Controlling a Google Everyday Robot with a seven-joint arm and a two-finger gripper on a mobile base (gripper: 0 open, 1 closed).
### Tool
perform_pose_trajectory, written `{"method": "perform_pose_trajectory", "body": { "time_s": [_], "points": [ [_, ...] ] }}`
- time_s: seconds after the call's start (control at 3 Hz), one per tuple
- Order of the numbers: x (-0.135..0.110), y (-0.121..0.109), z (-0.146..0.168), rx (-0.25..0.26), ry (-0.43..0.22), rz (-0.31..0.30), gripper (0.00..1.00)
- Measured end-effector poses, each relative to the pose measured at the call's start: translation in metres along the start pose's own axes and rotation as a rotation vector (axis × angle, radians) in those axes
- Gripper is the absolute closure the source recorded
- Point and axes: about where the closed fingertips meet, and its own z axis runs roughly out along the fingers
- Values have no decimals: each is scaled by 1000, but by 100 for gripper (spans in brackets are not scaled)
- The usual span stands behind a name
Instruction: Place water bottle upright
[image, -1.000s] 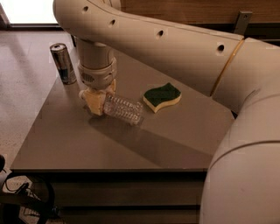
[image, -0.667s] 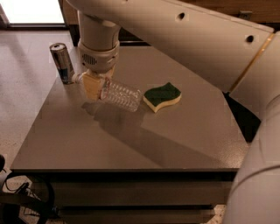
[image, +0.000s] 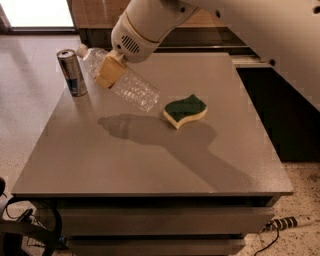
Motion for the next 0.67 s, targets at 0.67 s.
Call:
{"method": "perform_pose_trajectory", "body": {
  "time_s": [0.67],
  "points": [
    [0, 24, -28, -33, -340, 31, 100]
  ]
}}
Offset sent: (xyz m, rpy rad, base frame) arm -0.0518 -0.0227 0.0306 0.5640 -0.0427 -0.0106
